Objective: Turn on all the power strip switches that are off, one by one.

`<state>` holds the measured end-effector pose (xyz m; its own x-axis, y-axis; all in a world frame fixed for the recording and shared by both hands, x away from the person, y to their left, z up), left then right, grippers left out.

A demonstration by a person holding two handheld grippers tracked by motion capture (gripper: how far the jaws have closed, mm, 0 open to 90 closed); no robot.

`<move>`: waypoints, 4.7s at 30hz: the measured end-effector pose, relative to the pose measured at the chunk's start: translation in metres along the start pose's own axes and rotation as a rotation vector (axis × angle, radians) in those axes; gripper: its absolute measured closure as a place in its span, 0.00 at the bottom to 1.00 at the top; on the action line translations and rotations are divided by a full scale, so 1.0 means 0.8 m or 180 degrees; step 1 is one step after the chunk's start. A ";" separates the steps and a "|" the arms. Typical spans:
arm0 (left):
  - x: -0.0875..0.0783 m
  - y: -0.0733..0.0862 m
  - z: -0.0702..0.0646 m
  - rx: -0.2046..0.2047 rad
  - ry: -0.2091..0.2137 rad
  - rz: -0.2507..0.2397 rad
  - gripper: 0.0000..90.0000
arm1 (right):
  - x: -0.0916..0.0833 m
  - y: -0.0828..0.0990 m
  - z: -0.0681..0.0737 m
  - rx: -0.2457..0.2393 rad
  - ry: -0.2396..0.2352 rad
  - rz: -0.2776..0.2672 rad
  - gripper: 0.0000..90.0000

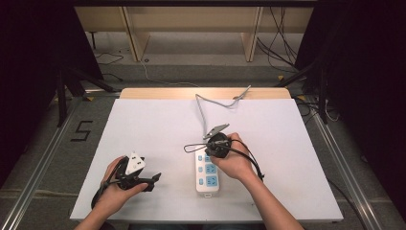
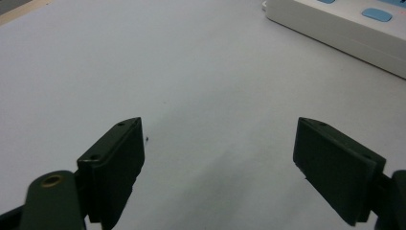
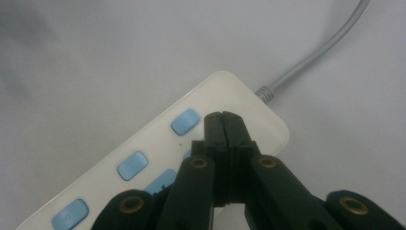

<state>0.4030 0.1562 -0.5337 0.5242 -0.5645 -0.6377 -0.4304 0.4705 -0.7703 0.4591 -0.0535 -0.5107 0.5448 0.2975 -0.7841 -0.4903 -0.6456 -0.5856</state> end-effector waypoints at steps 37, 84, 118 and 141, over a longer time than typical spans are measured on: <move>0.000 -0.001 0.001 -0.0007 -0.0004 -0.0020 0.20 | 0.022 -0.016 0.022 -0.0090 -0.0120 0.0164 1.00; -0.001 -0.001 0.000 0.0005 -0.0003 -0.0011 0.20 | 0.031 -0.017 0.027 -0.0084 -0.0153 0.0391 1.00; 0.000 -0.001 0.000 0.0007 0.0000 -0.0006 0.20 | 0.034 -0.018 0.029 -0.0040 -0.0146 0.0519 1.00; 0.000 -0.001 -0.001 0.0000 0.0002 -0.0005 0.20 | 0.035 -0.017 0.030 -0.0042 -0.0106 0.0613 1.00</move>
<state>0.4028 0.1553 -0.5335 0.5245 -0.5657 -0.6363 -0.4295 0.4695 -0.7714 0.4648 -0.0198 -0.5294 0.4188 0.1905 -0.8879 -0.5742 -0.7020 -0.4214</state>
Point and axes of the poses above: each handheld gripper's, and its own axes: x roughly forward along the jaws, y roughly out of its underside, z roughly to its left, the point moved 10 cm from there along x, roughly forward along the jaws, and after that the axes turned 11 degrees about y, right-handed, at the moved point
